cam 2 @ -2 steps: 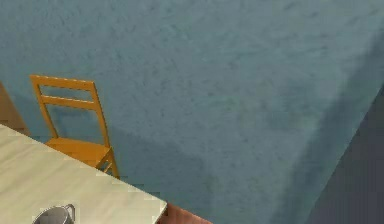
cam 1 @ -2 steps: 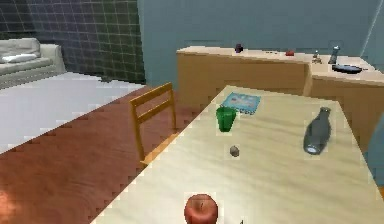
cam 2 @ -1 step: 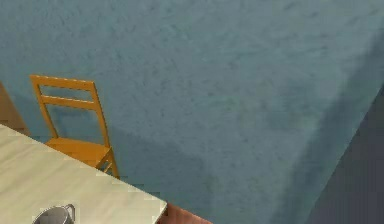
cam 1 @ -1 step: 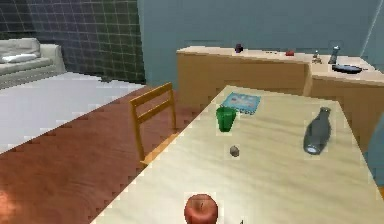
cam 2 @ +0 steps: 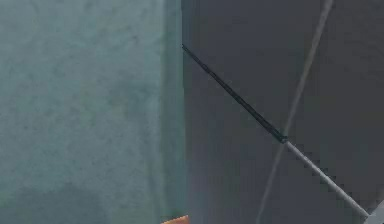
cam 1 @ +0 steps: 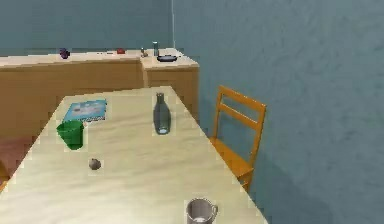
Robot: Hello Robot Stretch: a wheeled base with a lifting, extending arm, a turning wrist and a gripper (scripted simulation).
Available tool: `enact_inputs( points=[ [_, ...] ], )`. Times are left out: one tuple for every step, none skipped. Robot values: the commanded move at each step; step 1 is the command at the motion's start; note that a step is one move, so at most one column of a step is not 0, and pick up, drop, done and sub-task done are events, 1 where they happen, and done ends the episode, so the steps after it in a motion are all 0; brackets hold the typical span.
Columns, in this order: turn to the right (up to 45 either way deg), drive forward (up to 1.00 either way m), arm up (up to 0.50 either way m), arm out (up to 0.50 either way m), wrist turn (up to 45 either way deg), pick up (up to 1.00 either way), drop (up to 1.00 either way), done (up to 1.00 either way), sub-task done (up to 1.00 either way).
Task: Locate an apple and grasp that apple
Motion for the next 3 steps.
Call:
enact_inputs(
  points=[
    [45.0,0.0,0.0,0.0,0.0,0.0,0.0,0.0,0.0],
    [45.0,0.0,0.0,0.0,0.0,0.0,0.0,0.0,0.0],
    [-45.0,0.0,0.0,0.0,0.0,0.0,0.0,0.0,0.0]
  ],
)
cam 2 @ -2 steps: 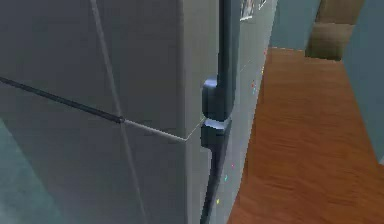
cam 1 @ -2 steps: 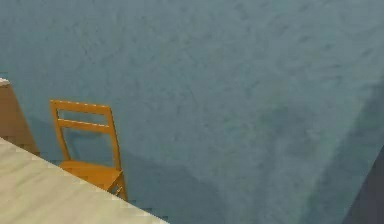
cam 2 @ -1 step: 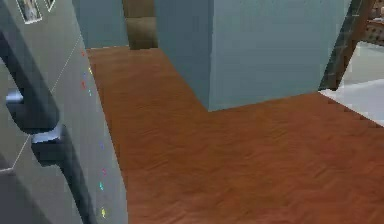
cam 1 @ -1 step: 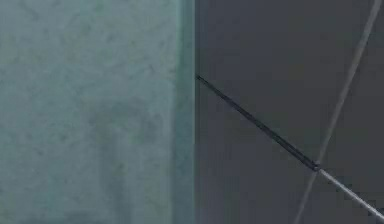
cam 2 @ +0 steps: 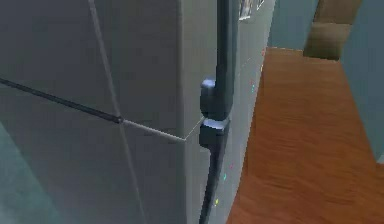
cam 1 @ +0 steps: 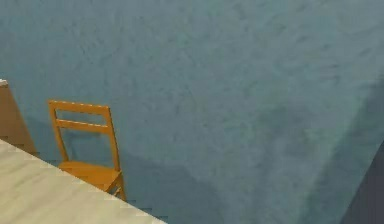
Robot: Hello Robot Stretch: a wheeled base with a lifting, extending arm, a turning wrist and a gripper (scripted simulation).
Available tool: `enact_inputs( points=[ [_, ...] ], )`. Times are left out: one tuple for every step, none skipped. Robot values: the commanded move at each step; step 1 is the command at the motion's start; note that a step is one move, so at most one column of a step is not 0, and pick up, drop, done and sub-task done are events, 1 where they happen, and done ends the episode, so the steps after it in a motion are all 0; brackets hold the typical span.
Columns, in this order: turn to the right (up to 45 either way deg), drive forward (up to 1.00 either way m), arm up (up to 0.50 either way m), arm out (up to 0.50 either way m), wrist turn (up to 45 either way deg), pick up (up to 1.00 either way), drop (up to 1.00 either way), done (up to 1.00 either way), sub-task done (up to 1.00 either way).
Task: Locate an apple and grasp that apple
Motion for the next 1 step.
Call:
enact_inputs(
  points=[
    [-12.0,0.0,0.0,0.0,0.0,0.0,0.0,0.0,0.0]
  ],
)
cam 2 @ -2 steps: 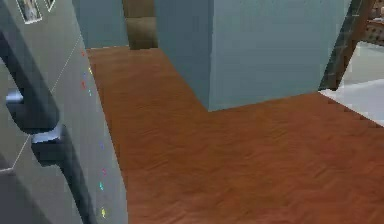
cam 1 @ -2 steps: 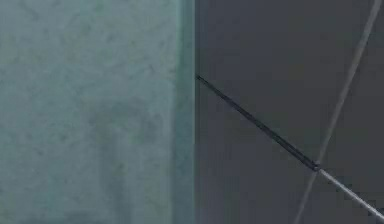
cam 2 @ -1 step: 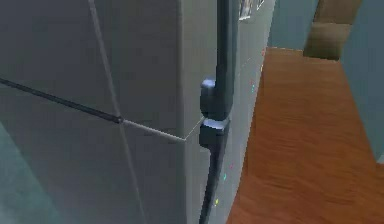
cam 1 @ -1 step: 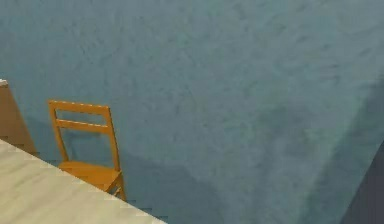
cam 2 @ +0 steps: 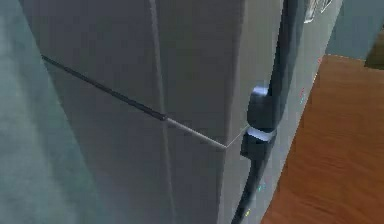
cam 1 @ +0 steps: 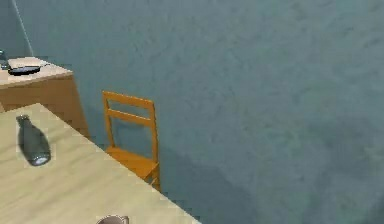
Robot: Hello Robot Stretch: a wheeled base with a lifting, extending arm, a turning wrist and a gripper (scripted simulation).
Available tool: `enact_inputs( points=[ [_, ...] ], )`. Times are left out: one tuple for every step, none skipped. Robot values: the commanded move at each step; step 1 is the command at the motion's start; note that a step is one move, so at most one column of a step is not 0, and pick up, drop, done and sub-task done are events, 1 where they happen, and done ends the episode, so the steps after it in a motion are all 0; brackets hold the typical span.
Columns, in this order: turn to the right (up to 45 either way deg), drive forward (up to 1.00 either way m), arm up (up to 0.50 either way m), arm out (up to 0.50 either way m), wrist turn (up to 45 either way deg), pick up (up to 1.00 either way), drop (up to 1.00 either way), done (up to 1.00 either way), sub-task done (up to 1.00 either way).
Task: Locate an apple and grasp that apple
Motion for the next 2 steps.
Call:
enact_inputs(
  points=[
    [-45.0,0.0,0.0,0.0,0.0,0.0,0.0,0.0,0.0],
    [-45.0,0.0,0.0,0.0,0.0,0.0,0.0,0.0,0.0]
  ],
)
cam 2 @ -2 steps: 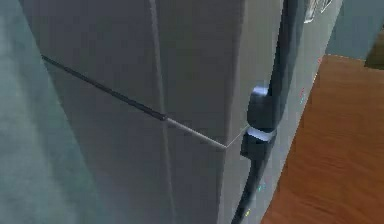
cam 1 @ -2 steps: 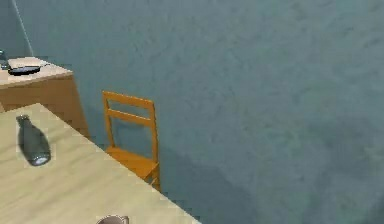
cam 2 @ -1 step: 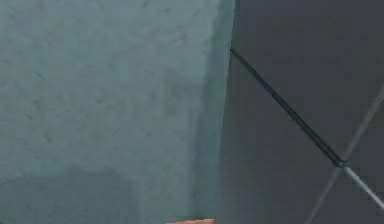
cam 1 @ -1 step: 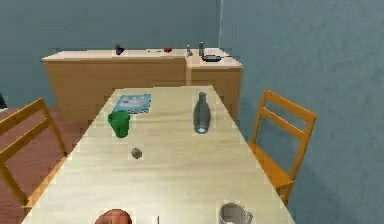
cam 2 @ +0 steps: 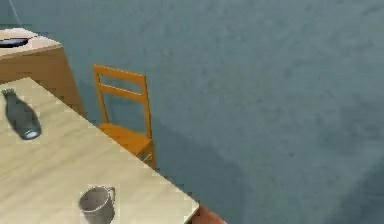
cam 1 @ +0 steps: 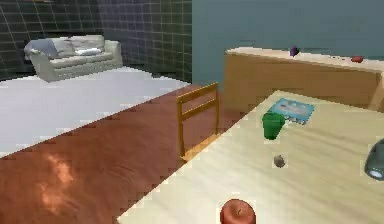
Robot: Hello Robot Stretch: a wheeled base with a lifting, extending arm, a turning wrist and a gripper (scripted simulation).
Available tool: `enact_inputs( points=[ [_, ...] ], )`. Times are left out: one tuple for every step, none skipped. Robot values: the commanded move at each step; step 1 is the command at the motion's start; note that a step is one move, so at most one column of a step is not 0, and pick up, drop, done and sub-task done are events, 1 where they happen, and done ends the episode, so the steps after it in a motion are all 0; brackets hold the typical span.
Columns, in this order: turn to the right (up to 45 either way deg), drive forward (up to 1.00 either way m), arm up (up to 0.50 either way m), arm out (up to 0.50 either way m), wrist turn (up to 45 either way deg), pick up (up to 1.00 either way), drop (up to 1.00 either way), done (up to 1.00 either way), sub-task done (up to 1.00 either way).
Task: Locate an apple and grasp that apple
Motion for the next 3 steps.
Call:
enact_inputs(
  points=[
    [-45.0,0.0,0.0,0.0,0.0,0.0,0.0,0.0,0.0],
    [-24.0,0.0,0.0,0.0,0.0,0.0,0.0,0.0,0.0],
    [0.0,0.0,0.5,0.0,0.0,0.0,0.0,0.0,0.0]
  ],
)
